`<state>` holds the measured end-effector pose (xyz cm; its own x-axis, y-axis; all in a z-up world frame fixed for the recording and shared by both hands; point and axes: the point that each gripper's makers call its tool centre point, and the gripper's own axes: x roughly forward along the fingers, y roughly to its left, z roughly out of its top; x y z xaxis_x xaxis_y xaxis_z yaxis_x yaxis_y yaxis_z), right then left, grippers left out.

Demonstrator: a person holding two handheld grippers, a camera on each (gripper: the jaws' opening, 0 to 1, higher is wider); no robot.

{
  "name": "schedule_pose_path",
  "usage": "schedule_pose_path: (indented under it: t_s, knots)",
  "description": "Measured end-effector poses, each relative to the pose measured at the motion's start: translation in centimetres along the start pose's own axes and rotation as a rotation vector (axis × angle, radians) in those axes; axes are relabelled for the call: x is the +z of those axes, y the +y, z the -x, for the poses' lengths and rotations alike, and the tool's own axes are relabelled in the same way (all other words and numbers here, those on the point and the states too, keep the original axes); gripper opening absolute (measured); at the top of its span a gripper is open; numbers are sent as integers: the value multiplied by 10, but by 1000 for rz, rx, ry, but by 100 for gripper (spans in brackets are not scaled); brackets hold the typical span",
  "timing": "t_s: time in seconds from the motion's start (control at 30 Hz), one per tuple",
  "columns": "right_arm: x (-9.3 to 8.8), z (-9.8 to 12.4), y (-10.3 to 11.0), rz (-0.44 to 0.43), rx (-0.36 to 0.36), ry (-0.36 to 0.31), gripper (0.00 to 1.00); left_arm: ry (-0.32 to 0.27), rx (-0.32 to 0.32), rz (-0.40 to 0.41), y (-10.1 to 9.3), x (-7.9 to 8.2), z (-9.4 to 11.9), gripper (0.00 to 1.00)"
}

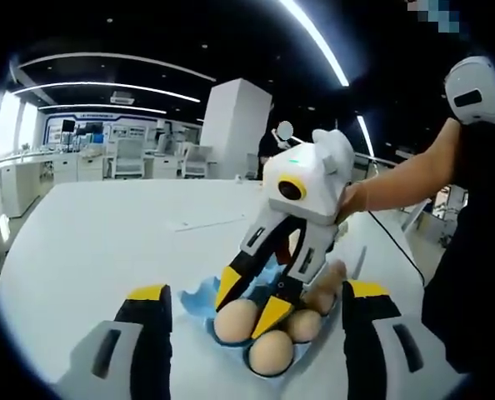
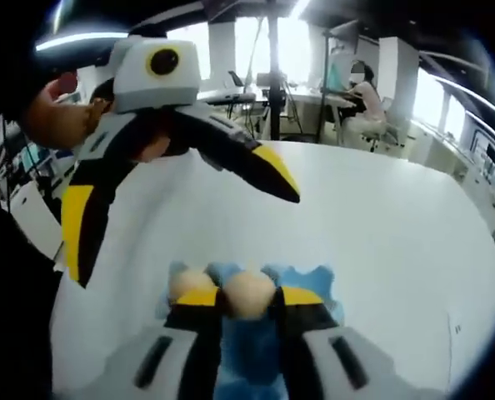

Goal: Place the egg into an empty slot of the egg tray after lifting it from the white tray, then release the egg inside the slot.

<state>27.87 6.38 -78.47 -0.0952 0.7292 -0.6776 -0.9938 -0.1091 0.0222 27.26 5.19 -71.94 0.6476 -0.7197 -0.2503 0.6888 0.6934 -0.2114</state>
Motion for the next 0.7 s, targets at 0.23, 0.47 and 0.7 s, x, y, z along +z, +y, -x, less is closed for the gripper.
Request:
schedule_pose_path:
  t_s: [0.23,0.47,0.7]
  knots:
    - [0,-1,-1,-16,6,-1,26,-6,1,6,0,0,1,84]
    - [1,-2,-2,-67,23,-17,26,-7,9,-3,1,1,1,84]
    - [1,-1,-2,-38,21,-17,27,-11,9,-3,0,3,1,84]
